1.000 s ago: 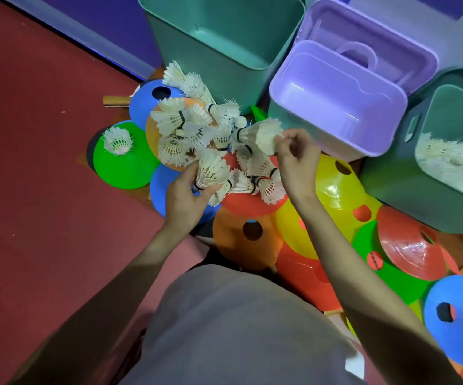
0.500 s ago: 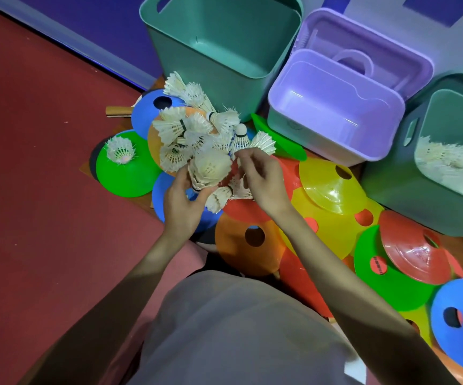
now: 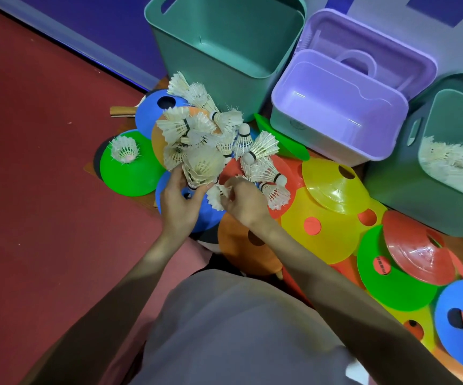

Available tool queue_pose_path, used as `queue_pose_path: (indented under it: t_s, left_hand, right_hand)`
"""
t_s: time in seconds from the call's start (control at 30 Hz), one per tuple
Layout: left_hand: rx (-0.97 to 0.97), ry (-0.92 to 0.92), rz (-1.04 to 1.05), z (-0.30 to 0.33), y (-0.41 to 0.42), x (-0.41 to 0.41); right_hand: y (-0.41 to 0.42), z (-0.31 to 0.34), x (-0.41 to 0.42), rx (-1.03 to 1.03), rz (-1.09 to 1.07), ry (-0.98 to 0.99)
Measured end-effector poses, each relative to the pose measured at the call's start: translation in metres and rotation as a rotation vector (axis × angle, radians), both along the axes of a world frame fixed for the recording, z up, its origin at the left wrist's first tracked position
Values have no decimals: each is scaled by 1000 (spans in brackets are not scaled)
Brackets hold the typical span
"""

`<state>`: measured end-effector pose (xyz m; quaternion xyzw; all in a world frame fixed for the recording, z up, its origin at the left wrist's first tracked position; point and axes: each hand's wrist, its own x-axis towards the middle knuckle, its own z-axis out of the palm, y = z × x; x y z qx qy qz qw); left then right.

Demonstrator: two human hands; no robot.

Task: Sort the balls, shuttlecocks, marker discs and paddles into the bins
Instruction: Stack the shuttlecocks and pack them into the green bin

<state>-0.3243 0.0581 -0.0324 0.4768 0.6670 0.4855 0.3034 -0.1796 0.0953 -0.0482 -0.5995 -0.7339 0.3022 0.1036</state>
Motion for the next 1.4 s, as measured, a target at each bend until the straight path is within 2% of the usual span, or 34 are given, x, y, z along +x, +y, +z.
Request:
queue_pose_path:
  t_s: [0.2,0.37,0.43,0.53,0.7,0.83,0.93,1.07,1.17,1.3,1.4]
  left_hand:
    - [-17,-22,-43,3,-3,3]
    - [-67,79,-123,-1,-2,6]
    - [-53,129,-161,-1,0,10]
    - [-22,201,-231,0,6,15]
    - [37,277,-320,10,14,29]
    - [1,214,-392,15,23,33]
    - [-46,152,-338,12,30,27]
    - [-56,91,-259,18,41,24]
    - [-59,93,-246,20,49,20]
    - [-65,108,-209,20,57,16]
    - [-58,108,-208,19,61,14]
  right_hand:
    - [4,18,33,142,-307,221]
    - [1,47,53,313,-691,699]
    - [-1,62,57,388,-753,789]
    - [-5,77,59,386,-702,839]
    - [-10,72,53,222,-566,757]
    - [-4,66,49,233,-521,671]
    - [9,71,51,214,-432,648]
    - [35,61,58,192,-480,605]
    - [59,40,65,118,-464,383]
    - [78,30,69,63,-300,62]
    - [86,32,68,139,-137,-134]
